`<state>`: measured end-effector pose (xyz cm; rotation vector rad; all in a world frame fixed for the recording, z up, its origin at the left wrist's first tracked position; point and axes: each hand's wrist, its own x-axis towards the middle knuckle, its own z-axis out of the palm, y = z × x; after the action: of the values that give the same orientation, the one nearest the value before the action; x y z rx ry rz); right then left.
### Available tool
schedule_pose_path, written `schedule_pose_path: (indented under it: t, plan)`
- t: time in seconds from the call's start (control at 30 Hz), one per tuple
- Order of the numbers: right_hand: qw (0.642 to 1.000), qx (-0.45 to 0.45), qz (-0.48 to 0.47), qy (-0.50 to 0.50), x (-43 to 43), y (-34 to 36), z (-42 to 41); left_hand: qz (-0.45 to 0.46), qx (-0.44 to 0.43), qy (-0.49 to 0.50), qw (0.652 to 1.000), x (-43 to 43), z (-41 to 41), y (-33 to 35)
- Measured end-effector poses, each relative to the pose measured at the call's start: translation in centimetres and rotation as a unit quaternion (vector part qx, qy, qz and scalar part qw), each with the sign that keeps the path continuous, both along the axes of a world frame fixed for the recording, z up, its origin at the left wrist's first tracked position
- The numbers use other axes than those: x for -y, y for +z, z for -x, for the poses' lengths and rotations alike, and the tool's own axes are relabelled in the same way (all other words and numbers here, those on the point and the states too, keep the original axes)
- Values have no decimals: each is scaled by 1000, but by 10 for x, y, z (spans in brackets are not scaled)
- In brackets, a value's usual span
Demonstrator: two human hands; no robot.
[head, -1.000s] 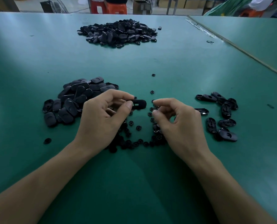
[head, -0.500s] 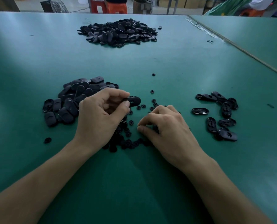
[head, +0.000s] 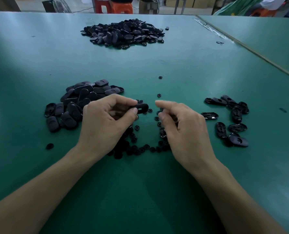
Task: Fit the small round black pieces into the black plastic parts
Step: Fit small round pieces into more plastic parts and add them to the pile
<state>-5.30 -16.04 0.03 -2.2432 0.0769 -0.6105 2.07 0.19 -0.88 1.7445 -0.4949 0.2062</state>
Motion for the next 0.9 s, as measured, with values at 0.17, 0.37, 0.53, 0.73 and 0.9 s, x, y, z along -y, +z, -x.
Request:
schedule_pose_path:
  t: [0.17, 0.37, 0.53, 0.73, 0.9]
  plan:
    - [999, -1, -44, 10, -2, -3, -1, 7, -10, -13, 1000, 0, 2, 1]
    - [995, 40, -95, 7, -2, 0, 0, 15, -19, -37, 999, 0, 3, 2]
    - [985, 21, -167, 41, -3, 0, -1, 13, -10, -60, 998, 0, 3, 3]
    - [981, 19, -183, 57, -5, -1, -2, 4, 4, -94, 996, 0, 5, 2]
    - [986, 12, -160, 54, -4, -2, -2, -19, 24, -105, 994, -1, 6, 1]
